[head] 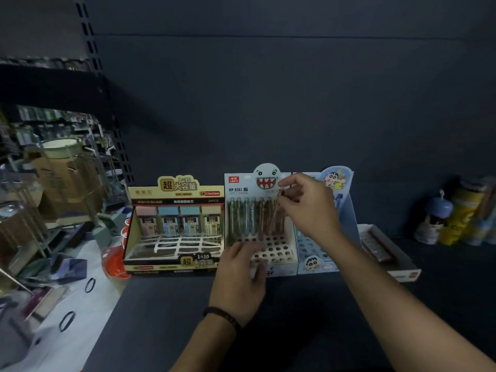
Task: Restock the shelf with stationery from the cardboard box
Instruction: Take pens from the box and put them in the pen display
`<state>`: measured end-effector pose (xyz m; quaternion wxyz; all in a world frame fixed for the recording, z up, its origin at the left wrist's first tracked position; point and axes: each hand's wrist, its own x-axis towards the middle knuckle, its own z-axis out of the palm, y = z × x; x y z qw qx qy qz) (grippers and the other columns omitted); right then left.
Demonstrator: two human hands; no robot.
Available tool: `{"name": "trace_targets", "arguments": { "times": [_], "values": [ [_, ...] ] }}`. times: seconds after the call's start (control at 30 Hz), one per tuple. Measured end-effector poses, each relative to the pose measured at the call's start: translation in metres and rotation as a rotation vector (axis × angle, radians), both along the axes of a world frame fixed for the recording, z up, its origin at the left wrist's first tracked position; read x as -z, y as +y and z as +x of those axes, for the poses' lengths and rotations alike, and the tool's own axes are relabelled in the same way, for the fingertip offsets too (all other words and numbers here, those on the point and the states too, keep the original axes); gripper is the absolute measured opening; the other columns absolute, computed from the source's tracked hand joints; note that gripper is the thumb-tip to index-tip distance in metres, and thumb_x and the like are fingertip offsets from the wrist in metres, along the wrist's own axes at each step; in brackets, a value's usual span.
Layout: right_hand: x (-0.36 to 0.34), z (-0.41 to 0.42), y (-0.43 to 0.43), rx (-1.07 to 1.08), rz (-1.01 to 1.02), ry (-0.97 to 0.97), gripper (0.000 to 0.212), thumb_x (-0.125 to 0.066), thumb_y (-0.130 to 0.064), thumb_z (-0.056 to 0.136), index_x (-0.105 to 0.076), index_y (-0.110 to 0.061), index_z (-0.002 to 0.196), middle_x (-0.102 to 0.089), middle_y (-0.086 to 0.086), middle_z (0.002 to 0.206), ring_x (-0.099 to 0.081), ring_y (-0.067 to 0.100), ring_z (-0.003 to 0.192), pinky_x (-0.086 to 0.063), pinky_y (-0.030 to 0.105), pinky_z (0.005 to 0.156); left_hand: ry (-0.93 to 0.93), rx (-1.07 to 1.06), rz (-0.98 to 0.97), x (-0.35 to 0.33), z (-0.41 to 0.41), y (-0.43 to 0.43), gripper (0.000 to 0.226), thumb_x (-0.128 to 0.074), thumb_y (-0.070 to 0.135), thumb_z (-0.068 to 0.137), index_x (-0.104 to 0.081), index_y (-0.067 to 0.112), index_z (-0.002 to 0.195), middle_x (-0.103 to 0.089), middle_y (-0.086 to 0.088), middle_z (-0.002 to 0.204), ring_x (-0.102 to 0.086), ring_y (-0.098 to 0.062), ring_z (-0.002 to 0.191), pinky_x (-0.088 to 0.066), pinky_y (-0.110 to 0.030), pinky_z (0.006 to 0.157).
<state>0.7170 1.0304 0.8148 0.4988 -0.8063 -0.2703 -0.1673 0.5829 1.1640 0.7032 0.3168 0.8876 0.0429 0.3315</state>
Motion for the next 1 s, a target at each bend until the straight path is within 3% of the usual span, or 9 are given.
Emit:
{"name": "trace_targets", "arguments": {
  "times": [0.1, 0.17, 0.37, 0.47, 0.63, 0.73, 0.8, 0.9, 1.0],
  "values": [
    [0.01, 0.004, 0.007, 0.015, -0.095, -0.058, 0.017, -0.074, -0.014, 0.095, -0.076, -0.023, 0.109, -0.074, -0.008, 0.089, -0.066, -0.004, 0.078, -0.053, 0.013, 0.073, 0.136, -0.014, 0.267, 0.013, 0.0, -0.004, 0.027, -0.064, 0.026, 0.096, -0.068, 0.029, 0.122, -0.06, 0.007, 0.127, -0.052, -0.021, 0.118, -0.051, -0.039, 0.103],
    [0.017, 0.005, 0.012, 0.023, -0.122, -0.085, 0.018, -0.073, -0.013, 0.095, -0.076, -0.021, 0.111, -0.076, -0.004, 0.091, -0.062, -0.007, 0.075, -0.044, 0.0, 0.067, 0.162, -0.034, 0.338, 0.016, 0.0, -0.009, 0.032, -0.06, 0.029, 0.092, -0.066, 0.029, 0.123, -0.058, 0.005, 0.127, -0.052, -0.023, 0.115, -0.05, -0.04, 0.102],
    [0.014, 0.003, 0.017, 0.028, -0.134, -0.092, 0.016, -0.073, -0.013, 0.095, -0.077, -0.019, 0.11, -0.074, -0.003, 0.092, -0.058, -0.009, 0.074, -0.04, -0.004, 0.066, 0.195, -0.07, 0.362, 0.016, -0.001, -0.012, 0.043, -0.045, 0.036, 0.084, -0.063, 0.029, 0.122, -0.057, 0.002, 0.125, -0.053, -0.026, 0.111, -0.051, -0.042, 0.098],
    [0.012, 0.001, 0.02, 0.022, -0.142, -0.102, 0.016, -0.073, -0.013, 0.096, -0.076, -0.018, 0.11, -0.075, -0.002, 0.094, -0.063, 0.001, 0.08, -0.039, -0.003, 0.069, 0.208, -0.069, 0.351, 0.018, 0.0, -0.012, 0.04, -0.055, 0.034, 0.082, -0.062, 0.028, 0.121, -0.057, 0.001, 0.124, -0.055, -0.027, 0.109, -0.052, -0.043, 0.096],
    [0.012, 0.001, 0.022, 0.031, -0.155, -0.084, 0.016, -0.072, -0.011, 0.096, -0.075, -0.018, 0.109, -0.068, -0.008, 0.089, -0.061, -0.007, 0.075, -0.04, -0.004, 0.065, 0.232, -0.069, 0.37, 0.019, 0.0, -0.012, 0.041, -0.063, 0.031, 0.081, -0.062, 0.028, 0.123, -0.056, -0.001, 0.127, -0.054, -0.028, 0.11, -0.052, -0.043, 0.096],
    [0.017, 0.0, 0.024, 0.026, -0.22, -0.083, 0.015, -0.071, -0.011, 0.096, -0.075, -0.019, 0.109, -0.068, -0.008, 0.091, -0.065, 0.004, 0.084, -0.042, 0.001, 0.072, 0.219, -0.08, 0.371, 0.018, -0.001, -0.012, 0.041, -0.063, 0.03, 0.081, -0.063, 0.028, 0.123, -0.057, -0.001, 0.126, -0.054, -0.027, 0.109, -0.052, -0.043, 0.095],
    [0.02, -0.001, 0.024, 0.023, -0.282, -0.05, 0.014, -0.07, -0.012, 0.099, -0.075, -0.018, 0.111, -0.071, -0.004, 0.094, -0.068, 0.012, 0.09, -0.051, 0.018, 0.079, 0.197, -0.078, 0.37, 0.02, -0.001, -0.011, 0.041, -0.063, 0.029, 0.08, -0.063, 0.028, 0.121, -0.057, -0.001, 0.124, -0.055, -0.027, 0.107, -0.052, -0.042, 0.093],
    [0.021, -0.002, 0.023, 0.035, -0.356, -0.025, 0.021, -0.069, -0.015, 0.101, -0.076, -0.017, 0.12, -0.077, 0.003, 0.101, -0.071, 0.018, 0.095, -0.058, 0.031, 0.086, 0.178, -0.074, 0.359, 0.022, 0.0, -0.009, 0.042, -0.061, 0.027, 0.078, -0.064, 0.028, 0.121, -0.058, 0.0, 0.123, -0.056, -0.028, 0.106, -0.053, -0.042, 0.092],
    [0.011, -0.009, 0.018, 0.014, -0.383, -0.013, 0.034, -0.065, -0.014, 0.102, -0.072, -0.023, 0.135, -0.077, 0.001, 0.095, -0.071, 0.015, 0.084, -0.062, 0.039, 0.089, 0.177, -0.079, 0.335, 0.021, 0.001, -0.009, 0.041, -0.061, 0.028, 0.079, -0.065, 0.029, 0.12, -0.057, 0.0, 0.124, -0.053, -0.027, 0.107, -0.053, -0.043, 0.093]
  ]
}}
